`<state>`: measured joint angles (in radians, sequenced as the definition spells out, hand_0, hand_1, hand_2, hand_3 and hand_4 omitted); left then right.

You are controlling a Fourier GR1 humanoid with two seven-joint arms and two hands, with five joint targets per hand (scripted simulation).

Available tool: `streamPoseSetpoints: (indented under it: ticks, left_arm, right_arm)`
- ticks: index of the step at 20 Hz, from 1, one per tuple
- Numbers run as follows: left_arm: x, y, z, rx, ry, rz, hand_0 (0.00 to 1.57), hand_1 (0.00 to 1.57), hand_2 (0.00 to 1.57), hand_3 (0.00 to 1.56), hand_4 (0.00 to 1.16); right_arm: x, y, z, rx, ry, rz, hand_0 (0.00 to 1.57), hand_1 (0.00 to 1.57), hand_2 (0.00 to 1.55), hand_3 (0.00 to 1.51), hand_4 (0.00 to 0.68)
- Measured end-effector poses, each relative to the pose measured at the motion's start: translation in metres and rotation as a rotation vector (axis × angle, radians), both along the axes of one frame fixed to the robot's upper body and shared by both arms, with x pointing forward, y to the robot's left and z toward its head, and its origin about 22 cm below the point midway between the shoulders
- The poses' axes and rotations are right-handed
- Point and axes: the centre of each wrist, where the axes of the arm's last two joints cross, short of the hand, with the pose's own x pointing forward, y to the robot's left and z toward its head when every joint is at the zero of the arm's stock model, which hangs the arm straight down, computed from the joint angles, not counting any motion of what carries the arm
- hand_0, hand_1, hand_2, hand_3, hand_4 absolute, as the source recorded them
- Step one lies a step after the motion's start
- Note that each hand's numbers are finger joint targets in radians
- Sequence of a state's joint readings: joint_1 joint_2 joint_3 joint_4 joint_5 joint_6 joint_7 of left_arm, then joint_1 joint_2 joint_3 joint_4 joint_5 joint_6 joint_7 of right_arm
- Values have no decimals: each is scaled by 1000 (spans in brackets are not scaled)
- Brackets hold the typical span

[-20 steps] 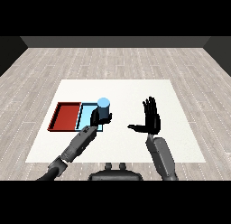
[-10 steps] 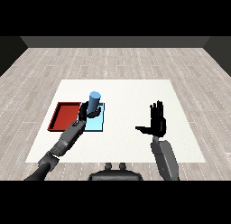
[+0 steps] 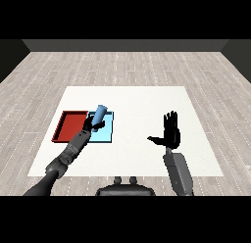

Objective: Pick the blue can and put it in the blue box

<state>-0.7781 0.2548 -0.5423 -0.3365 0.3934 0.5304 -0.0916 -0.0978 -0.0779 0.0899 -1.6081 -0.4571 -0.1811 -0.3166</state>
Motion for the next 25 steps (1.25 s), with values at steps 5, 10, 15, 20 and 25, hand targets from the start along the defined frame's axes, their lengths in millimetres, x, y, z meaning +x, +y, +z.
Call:
streamPoseSetpoints:
  ticks: [5,10,15,20,25]
  left_arm:
    - [-9,-2,-23,35,144,74,1377,1377,1203,0,757]
    - [-11,1,-27,-28,181,160,236,236,0,0,468]
    - [-4,0,-21,-19,228,145,0,0,0,0,0]
    - [-3,-2,-20,-3,218,140,0,0,0,0,0]
    - [6,-1,-8,-63,21,130,0,0,0,0,0]
  right_arm:
    - [7,-11,-7,1,17,-8,0,0,0,0,0]
    - [7,-18,-15,-18,25,-24,0,0,0,0,0]
    - [12,-16,-15,-17,16,-32,0,0,0,0,0]
    - [8,-17,-15,-6,10,-23,0,0,0,0,0]
    - [6,-13,-14,-9,8,-7,0,0,0,0,0]
